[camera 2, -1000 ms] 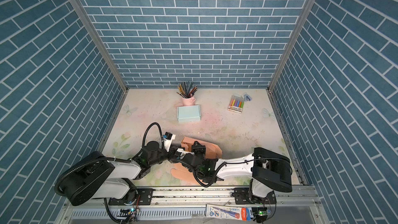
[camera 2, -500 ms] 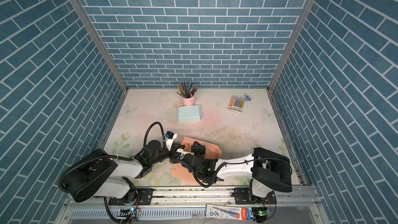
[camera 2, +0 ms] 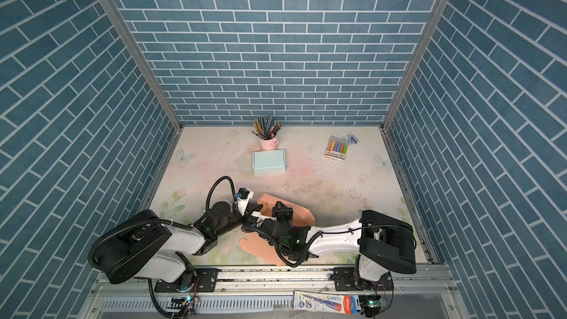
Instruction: Fold the paper box
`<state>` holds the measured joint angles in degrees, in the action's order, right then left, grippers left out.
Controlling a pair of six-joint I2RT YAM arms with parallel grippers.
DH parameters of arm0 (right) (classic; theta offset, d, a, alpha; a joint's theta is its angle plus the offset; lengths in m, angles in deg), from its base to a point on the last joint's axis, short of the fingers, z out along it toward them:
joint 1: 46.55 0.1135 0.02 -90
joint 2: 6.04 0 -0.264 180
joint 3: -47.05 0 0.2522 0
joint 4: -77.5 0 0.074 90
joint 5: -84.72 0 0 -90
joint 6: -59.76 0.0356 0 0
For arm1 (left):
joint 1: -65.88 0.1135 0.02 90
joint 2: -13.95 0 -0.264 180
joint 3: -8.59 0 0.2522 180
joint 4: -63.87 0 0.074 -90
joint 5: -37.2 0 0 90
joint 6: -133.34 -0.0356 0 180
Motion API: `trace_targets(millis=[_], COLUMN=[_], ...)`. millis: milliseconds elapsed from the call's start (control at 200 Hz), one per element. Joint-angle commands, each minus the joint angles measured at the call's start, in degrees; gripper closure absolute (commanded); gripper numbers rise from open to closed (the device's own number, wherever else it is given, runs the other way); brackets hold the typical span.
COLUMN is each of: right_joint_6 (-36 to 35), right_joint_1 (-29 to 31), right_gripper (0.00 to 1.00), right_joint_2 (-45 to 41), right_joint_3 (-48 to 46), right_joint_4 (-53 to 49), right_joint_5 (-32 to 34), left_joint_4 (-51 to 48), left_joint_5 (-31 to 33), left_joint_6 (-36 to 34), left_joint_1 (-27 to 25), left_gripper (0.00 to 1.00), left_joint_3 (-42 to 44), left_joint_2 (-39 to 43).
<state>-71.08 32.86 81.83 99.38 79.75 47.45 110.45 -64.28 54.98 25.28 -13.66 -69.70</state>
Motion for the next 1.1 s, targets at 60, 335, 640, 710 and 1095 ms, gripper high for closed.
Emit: trace_targets(millis=[60,335,640,710,1095], right_joint_6=[5.90,18.63,34.99,40.19,62.42], right_joint_1=[0.74,0.75,-0.66,-4.87,-23.92], right_gripper=[0.81,0.55,0.39,0.39,0.47], right_joint_2=[-2.31,-12.56,-26.15,-27.37,-13.54], right_joint_3=[0.50,0.59,-0.23,-0.03,9.55], right_joint_4=[-4.17,-9.44,-8.49,-7.44,-15.00], right_joint_5=[-3.61,-9.99,-25.16,-31.16,-59.54], left_joint_4=[2.35,-0.07,-0.39,-0.23,-0.07], left_joint_5=[1.83,6.02,9.28,9.83,12.09], left_joint_6=[-1.35,-3.05,-3.84,-3.93,-4.99], left_joint_1=[-1.37,-2.97,-4.39,-4.69,-5.58], left_gripper=[0.93,0.96,0.96,0.96,0.96], left_joint_3=[0.49,0.32,0.49,0.71,1.62], left_joint_2=[-0.36,1.35,1.39,1.86,2.65])
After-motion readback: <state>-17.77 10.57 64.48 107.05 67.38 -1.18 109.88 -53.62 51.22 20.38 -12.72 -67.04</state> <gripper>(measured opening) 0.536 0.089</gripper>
